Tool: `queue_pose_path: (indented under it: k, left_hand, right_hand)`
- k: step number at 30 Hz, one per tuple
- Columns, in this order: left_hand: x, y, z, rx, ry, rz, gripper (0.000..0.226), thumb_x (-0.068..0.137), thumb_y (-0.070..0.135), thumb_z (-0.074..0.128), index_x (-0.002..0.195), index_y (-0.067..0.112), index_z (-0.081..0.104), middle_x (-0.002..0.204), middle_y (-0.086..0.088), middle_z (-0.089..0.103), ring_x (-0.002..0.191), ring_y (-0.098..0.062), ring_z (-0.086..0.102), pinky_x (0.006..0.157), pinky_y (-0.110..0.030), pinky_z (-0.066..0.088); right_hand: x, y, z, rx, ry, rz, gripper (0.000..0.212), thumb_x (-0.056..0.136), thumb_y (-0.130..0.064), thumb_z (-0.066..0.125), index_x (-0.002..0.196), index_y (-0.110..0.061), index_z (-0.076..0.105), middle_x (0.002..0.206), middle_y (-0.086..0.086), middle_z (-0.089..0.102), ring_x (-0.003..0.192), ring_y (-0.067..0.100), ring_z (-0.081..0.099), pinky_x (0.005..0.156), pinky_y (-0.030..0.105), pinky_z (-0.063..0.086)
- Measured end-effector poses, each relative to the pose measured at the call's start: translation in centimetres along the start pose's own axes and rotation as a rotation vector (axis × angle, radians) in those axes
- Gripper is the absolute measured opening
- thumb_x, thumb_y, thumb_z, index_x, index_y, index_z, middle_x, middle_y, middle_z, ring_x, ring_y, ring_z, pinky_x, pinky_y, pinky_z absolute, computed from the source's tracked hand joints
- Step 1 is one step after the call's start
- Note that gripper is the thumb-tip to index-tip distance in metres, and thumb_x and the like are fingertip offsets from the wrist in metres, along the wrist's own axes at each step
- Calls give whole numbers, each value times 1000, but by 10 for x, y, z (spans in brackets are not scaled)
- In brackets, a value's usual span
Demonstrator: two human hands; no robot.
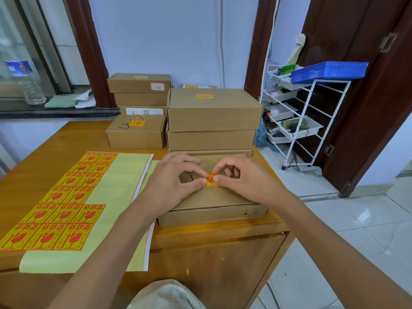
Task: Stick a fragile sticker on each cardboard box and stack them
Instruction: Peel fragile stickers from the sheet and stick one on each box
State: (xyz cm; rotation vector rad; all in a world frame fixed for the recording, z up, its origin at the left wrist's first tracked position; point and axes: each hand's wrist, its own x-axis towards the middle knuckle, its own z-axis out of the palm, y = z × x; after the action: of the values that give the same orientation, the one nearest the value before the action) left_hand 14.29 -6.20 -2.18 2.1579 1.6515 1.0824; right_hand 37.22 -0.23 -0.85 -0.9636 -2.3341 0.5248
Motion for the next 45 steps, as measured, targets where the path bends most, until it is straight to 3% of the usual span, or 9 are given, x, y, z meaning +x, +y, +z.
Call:
queue_pose_path:
  k: [8, 10, 13, 16, 20, 23, 27, 35, 45]
  left_hand:
    - [-13, 21, -15, -105, 113, -128, 27, 100, 48, 55, 112, 36, 76, 125, 21, 67, 130, -4, 48, 111, -46, 41]
    - [-26, 30, -30, -46, 105, -194, 36, 96, 54, 57, 127, 39, 67, 140, 21, 57, 136, -4, 41, 115, -42, 37]
    - [-59, 36, -41, -32, -74, -387, 89, 74, 70, 71, 152, 44, 36, 149, 27, 32, 134, -5, 33, 113, -39, 35]
    - [-90, 41, -33, 16, -79, -430, 110, 63, 51, 92, 153, 43, 28, 152, 14, 42, 128, -13, 50, 108, -40, 48]
    - [-96, 71, -47, 11, 53, -409, 93, 67, 32, 94, 144, 38, 42, 132, 5, 59, 112, -17, 59, 95, -41, 56]
    - [-91, 100, -83, 8, 112, -342, 86, 68, 33, 94, 138, 40, 45, 124, 11, 59, 109, -15, 61, 90, -37, 58]
    - [-48, 132, -132, -26, 199, -235, 80, 69, 33, 93, 135, 42, 49, 120, 15, 57, 104, -8, 57, 76, -18, 48]
    - [68, 134, -170, -155, 288, -187, 71, 71, 28, 91, 130, 44, 53, 137, 5, 57, 121, -22, 59, 95, -47, 55]
    - [116, 53, -117, -132, 131, -292, 77, 82, 28, 84, 146, 31, 41, 133, 10, 52, 123, -15, 52, 99, -31, 45]
  right_hand:
    - [-10, -6, -12, 323, 198, 160, 12, 99, -23, 69, 110, -29, 71, 98, -11, 69, 89, -4, 60, 81, 16, 45]
    - [-22, -6, -25, 323, 281, 222, 34, 96, -35, 70, 129, -30, 61, 116, -15, 67, 108, -7, 59, 96, 20, 45]
    - [-61, -6, -35, 296, 122, 387, 91, 84, -59, 76, 157, -35, 28, 148, -21, 47, 132, -2, 47, 108, 27, 37]
    - [-103, -17, -19, 242, -40, 422, 116, 76, -52, 87, 163, -39, 12, 157, -17, 40, 137, 6, 45, 112, 33, 43]
    - [-116, -40, -22, 230, 165, 369, 106, 82, -39, 86, 161, -43, 16, 156, -15, 46, 136, 7, 51, 113, 41, 48]
    - [-108, -61, -58, 266, 198, 290, 108, 82, -39, 86, 161, -45, 14, 151, -16, 50, 128, 2, 56, 108, 29, 48]
    - [-67, -84, -117, 271, 281, 220, 111, 81, -38, 87, 163, -38, 12, 152, -7, 50, 128, 12, 57, 105, 30, 48]
    - [51, -70, -175, 282, 358, 149, 113, 73, -52, 86, 161, -39, 17, 155, -4, 48, 136, 19, 54, 115, 49, 44]
    - [90, 4, -119, 320, 248, 293, 100, 84, -43, 84, 161, -31, 21, 144, -13, 48, 133, 16, 52, 108, 38, 48]
